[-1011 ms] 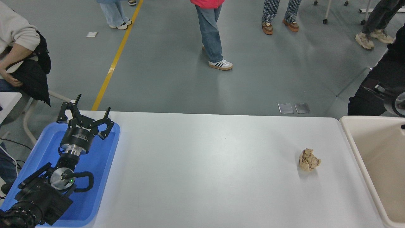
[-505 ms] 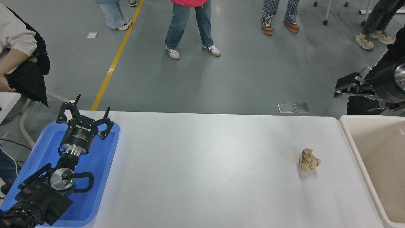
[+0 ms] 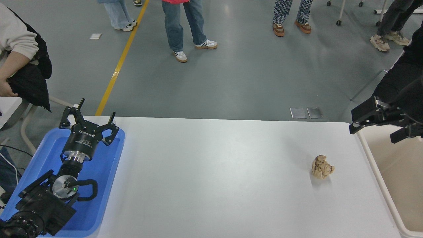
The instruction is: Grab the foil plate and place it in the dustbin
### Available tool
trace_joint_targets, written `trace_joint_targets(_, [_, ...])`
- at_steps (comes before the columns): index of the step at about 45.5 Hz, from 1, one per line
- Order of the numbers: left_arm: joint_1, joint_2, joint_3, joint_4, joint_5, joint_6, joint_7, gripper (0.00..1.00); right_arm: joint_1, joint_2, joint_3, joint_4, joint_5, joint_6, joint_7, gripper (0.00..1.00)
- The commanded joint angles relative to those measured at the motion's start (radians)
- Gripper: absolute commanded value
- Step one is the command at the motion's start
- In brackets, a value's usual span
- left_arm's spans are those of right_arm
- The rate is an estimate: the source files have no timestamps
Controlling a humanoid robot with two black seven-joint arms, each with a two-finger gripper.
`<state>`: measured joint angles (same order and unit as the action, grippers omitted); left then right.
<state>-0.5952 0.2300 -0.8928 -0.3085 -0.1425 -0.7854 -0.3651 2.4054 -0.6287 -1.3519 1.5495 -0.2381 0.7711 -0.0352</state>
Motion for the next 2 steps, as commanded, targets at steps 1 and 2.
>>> trace_joint_targets(1, [0.0, 0.0, 0.0, 0.0, 0.0, 0.0, 0.0, 1.0, 0.017, 0.003, 0.0, 0.015, -0.007, 0.014, 0.0, 1.0])
trace_joint_targets(2, [0.0, 0.0, 0.0, 0.0, 0.0, 0.0, 0.0, 1.0, 0.017, 0.003, 0.0, 0.015, -0.007, 0.014, 0.0, 1.0])
